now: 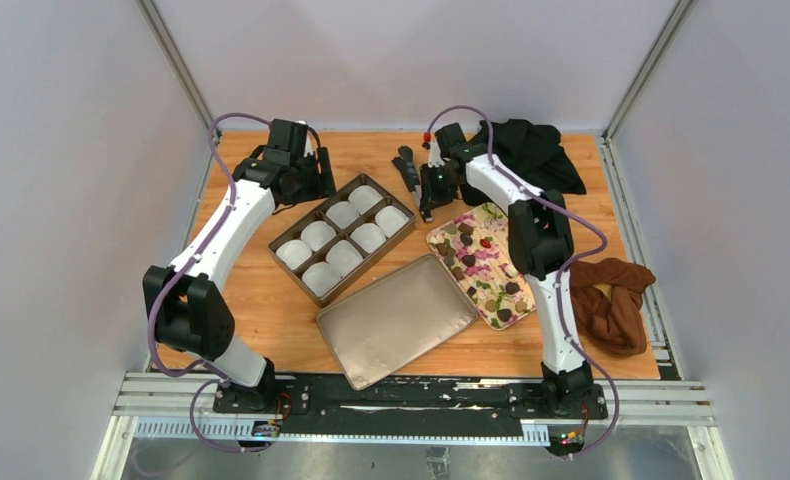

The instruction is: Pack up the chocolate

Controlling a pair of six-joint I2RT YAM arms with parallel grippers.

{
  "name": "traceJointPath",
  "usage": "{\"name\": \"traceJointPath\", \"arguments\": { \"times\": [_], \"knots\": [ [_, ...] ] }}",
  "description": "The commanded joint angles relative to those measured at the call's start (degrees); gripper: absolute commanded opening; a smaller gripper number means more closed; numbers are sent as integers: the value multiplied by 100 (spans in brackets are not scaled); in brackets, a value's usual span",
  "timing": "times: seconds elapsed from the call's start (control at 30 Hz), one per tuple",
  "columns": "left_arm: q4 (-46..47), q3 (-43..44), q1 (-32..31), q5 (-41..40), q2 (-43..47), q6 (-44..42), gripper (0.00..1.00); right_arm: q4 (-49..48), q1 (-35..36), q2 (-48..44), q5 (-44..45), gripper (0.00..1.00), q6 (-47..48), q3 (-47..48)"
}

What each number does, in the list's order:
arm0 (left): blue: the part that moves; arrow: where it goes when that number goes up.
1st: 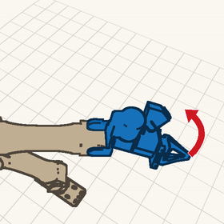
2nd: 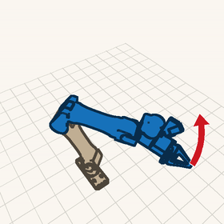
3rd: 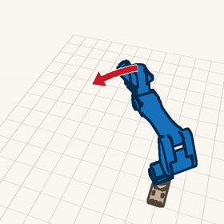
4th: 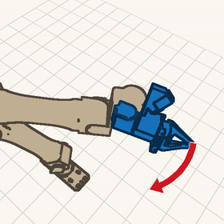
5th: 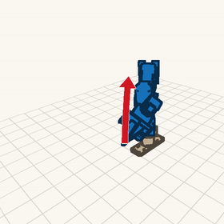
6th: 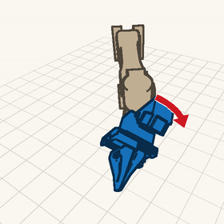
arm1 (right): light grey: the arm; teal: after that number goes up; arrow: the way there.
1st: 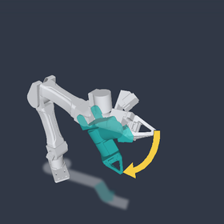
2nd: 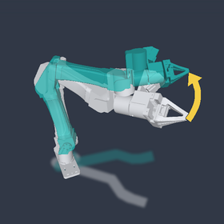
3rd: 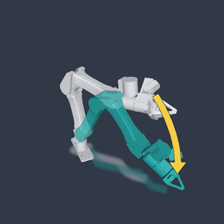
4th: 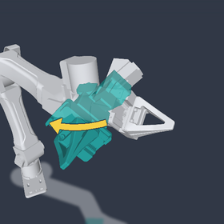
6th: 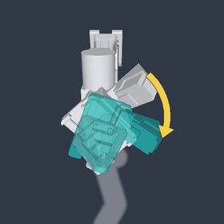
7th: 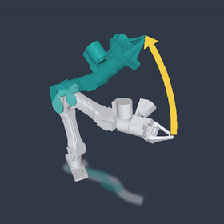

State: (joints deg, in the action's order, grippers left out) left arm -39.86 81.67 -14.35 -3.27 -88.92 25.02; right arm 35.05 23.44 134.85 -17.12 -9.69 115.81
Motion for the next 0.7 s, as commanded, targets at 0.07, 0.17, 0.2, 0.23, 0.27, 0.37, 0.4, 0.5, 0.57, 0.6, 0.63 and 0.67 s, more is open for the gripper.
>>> {"name": "traceJointPath", "arguments": {
  "times": [0.07, 0.17, 0.2, 0.23, 0.27, 0.37, 0.4, 0.5, 0.57, 0.6, 0.63, 0.67],
  "knots": [
    [-34, 9, 20, -22, 246, -16, 70, -536, -744, -308, -2314, 21, -757, -760],
    [35, -58, 20, 52, 268, 81, 70, -669, -972, 118, -3301, 21, -1098, -556],
    [43, -63, 20, 92, 270, 106, 70, -577, -1015, 241, -3449, 22, -1130, -423],
    [42, -62, 20, 136, 266, 123, 70, -524, -1052, 312, -3523, 23, -1140, -349],
    [47, -67, 20, 174, 276, 140, 70, -427, -1087, 348, -3481, 25, -1133, -273],
    [61, -102, 20, 206, 322, 184, 70, -201, -1177, 486, -3367, 28, -1113, -111],
    [63, -112, 20, 212, 337, 195, 70, -120, -1226, 566, -3348, 29, -1158, -52],
    [64, -138, 20, 238, 373, 214, 70, 159, -1392, 775, -3224, 40, -1225, 123],
    [67, -160, 20, 253, 399, 214, 71, 302, -1424, 801, -3037, 55, -1165, 202],
    [67, -168, 20, 256, 407, 221, 71, 378, -1428, 787, -2916, 64, -1110, 242],
    [70, -161, 20, 264, 399, 223, 71, 471, -1429, 769, -2763, 67, -1047, 294],
    [72, -163, 20, 286, 400, 231, 71, 553, -1430, 729, -2591, 68, -969, 357]
  ]
}}
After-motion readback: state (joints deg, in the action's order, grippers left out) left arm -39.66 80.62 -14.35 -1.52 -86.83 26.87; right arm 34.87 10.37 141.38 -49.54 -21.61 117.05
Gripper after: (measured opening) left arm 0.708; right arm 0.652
